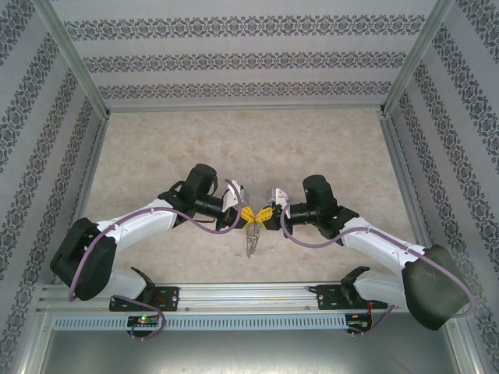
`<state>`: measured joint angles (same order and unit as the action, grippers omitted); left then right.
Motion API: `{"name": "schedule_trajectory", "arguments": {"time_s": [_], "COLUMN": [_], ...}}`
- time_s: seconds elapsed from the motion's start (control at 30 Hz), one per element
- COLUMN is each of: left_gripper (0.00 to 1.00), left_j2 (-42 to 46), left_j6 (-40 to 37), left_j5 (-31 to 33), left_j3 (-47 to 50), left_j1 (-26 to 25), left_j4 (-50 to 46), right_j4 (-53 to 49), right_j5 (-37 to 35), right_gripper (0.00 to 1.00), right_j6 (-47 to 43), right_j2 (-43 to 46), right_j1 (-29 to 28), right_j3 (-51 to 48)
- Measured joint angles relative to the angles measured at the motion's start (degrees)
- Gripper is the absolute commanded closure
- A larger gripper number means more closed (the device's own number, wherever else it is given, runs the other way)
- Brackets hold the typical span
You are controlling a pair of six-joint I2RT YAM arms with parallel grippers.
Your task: Put the keys on the keyring
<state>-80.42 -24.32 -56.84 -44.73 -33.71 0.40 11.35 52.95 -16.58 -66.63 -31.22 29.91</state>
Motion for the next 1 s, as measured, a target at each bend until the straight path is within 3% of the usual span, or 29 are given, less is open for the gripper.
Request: {"name": "schedule_trajectory", "arguments": {"time_s": [0.07, 0.2, 0.37, 0.5, 0.7, 0.87, 1.0], "left_gripper": [1.0, 1.0, 1.0, 1.0, 1.0, 1.0, 1.0], "left_j2": [0.0, 0.02, 1.7, 5.81, 10.8, 13.57, 14.67], "left_j6": [0.26, 0.24, -0.59, -1.51, -3.98, -4.59, -4.42], "left_j5": [-0.15, -0.11, 2.58, 7.02, 13.14, 16.24, 17.62], "left_j3": [0.0, 0.02, 1.01, 3.58, 4.2, 4.2, 4.39], "left_j1": [0.0, 0.09, 0.09, 0.09, 0.09, 0.09, 0.09], "left_j4": [0.09, 0.07, 0.2, 0.31, 0.0, -1.66, -2.51], "right_j4": [0.33, 0.57, -0.87, -4.72, -15.43, -31.06, -39.15], "right_j5": [-0.04, -0.42, -3.37, -9.2, -28.13, -38.34, -41.24], "right_gripper": [1.0, 0.98, 0.58, 0.48, 0.5, 0.64, 0.63], "right_j6": [0.2, 0.42, 0.74, 3.08, 17.29, 29.75, 34.16], "right_j2": [-0.28, -0.33, 0.48, 5.05, 7.98, -2.82, -11.91], "right_j1": [0.0, -0.02, -0.07, -0.02, 2.54, 8.68, 10.01], "right_j3": [0.0, 0.0, 0.11, 0.2, 4.66, 15.26, 18.6]}}
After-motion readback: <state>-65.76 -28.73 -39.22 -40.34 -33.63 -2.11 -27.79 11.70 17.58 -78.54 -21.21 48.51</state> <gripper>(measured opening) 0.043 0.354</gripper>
